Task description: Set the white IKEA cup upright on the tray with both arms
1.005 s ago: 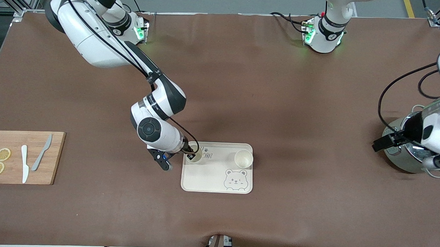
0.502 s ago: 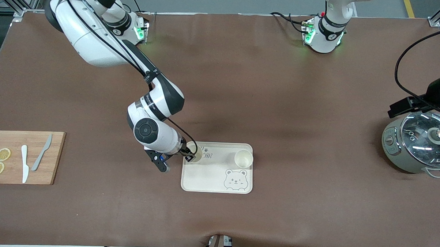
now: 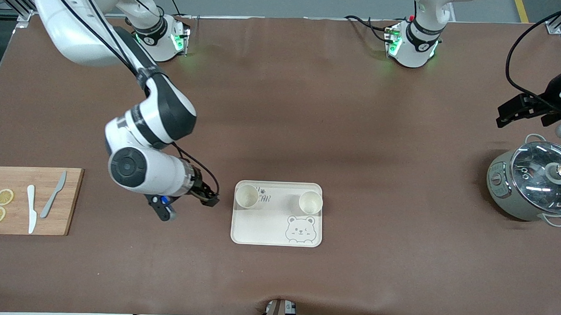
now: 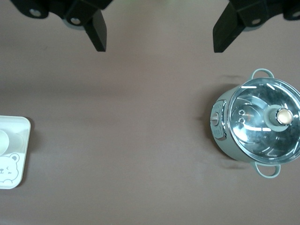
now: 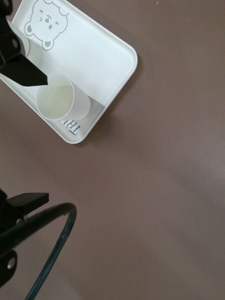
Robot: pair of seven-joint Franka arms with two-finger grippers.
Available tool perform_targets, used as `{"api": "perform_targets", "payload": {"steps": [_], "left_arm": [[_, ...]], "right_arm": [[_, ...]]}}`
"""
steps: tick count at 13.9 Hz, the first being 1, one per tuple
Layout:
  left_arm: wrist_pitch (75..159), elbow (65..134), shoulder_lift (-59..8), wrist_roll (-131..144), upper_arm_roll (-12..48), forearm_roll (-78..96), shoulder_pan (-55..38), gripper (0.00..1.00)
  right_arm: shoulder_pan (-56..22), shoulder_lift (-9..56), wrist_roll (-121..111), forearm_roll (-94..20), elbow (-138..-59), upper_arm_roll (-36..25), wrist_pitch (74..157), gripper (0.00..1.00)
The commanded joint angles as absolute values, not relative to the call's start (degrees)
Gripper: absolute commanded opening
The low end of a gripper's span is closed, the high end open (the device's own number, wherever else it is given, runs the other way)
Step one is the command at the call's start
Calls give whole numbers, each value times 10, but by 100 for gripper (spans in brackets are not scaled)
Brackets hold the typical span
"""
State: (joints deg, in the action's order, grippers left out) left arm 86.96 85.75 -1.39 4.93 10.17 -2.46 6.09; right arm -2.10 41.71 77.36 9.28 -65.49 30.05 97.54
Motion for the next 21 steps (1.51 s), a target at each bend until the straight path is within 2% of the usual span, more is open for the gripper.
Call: {"api": "perform_targets", "payload": {"steps": [1, 6, 8, 10, 12, 15, 21], "left_arm": [[893, 911, 30, 13, 100, -22, 67, 100], [872, 905, 37, 11, 102, 3, 76, 100], [863, 893, 36, 11, 101, 3, 76, 100], [859, 884, 37, 11, 102, 3, 75, 100], [851, 875, 37, 11, 102, 3, 76, 100], [847, 875, 48, 11, 100, 2, 76, 100], [847, 875, 56, 12, 100, 2, 76, 100]], "right_arm": [[-18, 342, 726, 104, -688, 272, 934, 100], [-18, 251, 498, 95, -693, 197, 801, 100], [-21, 213, 382, 65, -707, 139, 766, 100], [-33, 168, 249, 11, -722, 44, 748, 100], [-62, 126, 140, 3, -739, -30, 745, 100], [-64, 77, 106, 1, -775, -87, 770, 100], [-76, 34, 22, -26, -834, -112, 820, 100]]}}
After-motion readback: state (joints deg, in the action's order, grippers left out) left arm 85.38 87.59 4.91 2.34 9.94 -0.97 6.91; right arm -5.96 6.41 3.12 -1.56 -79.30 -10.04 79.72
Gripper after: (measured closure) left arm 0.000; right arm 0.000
